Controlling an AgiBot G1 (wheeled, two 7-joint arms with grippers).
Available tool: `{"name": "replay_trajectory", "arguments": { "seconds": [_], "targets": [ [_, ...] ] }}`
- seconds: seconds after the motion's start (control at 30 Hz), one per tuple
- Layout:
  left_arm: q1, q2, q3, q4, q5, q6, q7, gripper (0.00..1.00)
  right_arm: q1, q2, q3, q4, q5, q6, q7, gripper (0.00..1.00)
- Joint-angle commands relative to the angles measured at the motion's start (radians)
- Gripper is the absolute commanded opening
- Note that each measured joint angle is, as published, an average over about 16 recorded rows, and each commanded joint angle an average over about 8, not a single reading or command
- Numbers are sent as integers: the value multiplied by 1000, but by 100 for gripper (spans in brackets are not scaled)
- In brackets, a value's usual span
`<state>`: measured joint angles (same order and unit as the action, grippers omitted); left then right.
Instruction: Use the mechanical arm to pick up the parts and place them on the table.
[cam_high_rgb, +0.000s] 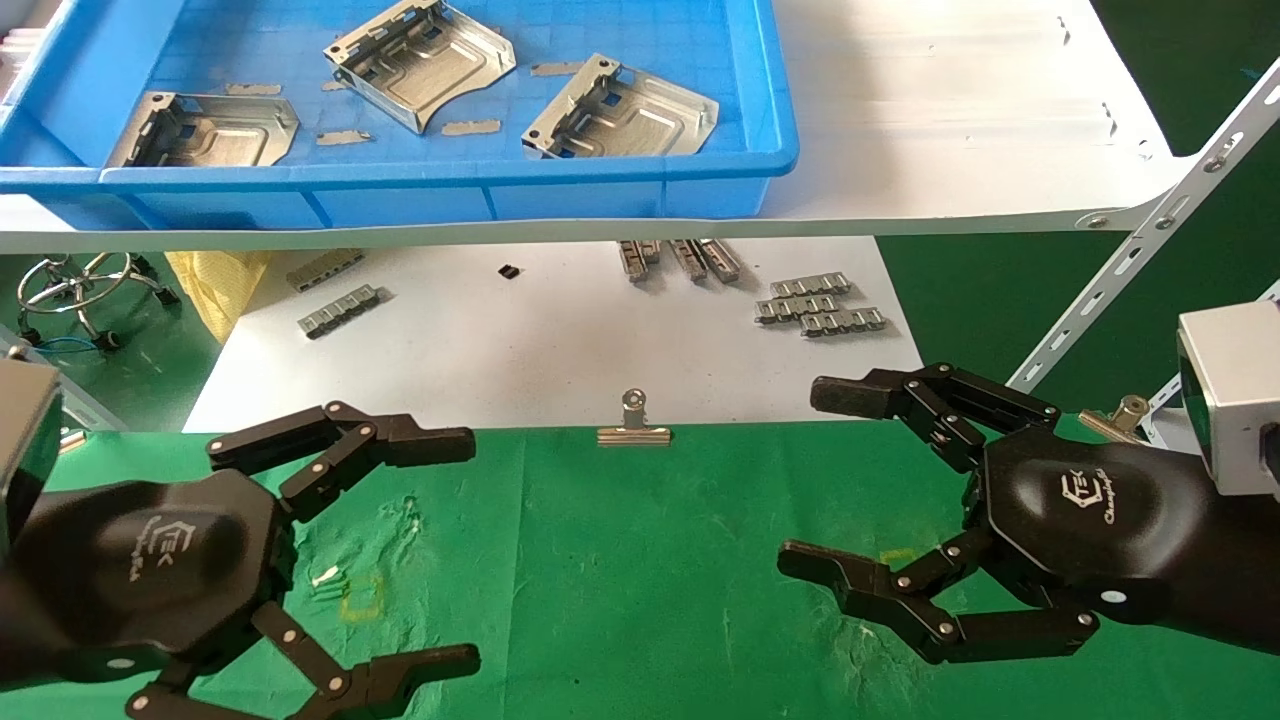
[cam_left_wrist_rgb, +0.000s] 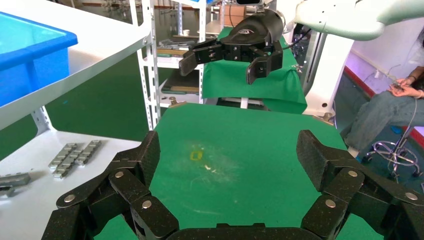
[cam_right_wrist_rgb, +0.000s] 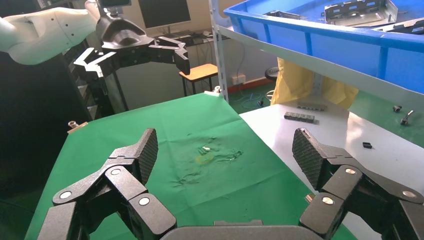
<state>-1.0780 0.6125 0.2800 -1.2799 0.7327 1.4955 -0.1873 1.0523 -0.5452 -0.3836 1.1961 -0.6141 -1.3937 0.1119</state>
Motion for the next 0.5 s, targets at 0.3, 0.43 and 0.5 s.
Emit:
{"name": "replay_trajectory", "arguments": {
  "seconds": [0.3, 0.43, 0.5],
  "targets": [
    [0, 0, 0, 0, 0, 0, 0, 100, 0, 0, 0, 0, 0, 0, 0, 100],
    [0, 0, 0, 0, 0, 0, 0, 100, 0, 0, 0, 0, 0, 0, 0, 100],
    [0, 0, 0, 0, 0, 0, 0, 100, 0, 0, 0, 0, 0, 0, 0, 100]
  ]
}}
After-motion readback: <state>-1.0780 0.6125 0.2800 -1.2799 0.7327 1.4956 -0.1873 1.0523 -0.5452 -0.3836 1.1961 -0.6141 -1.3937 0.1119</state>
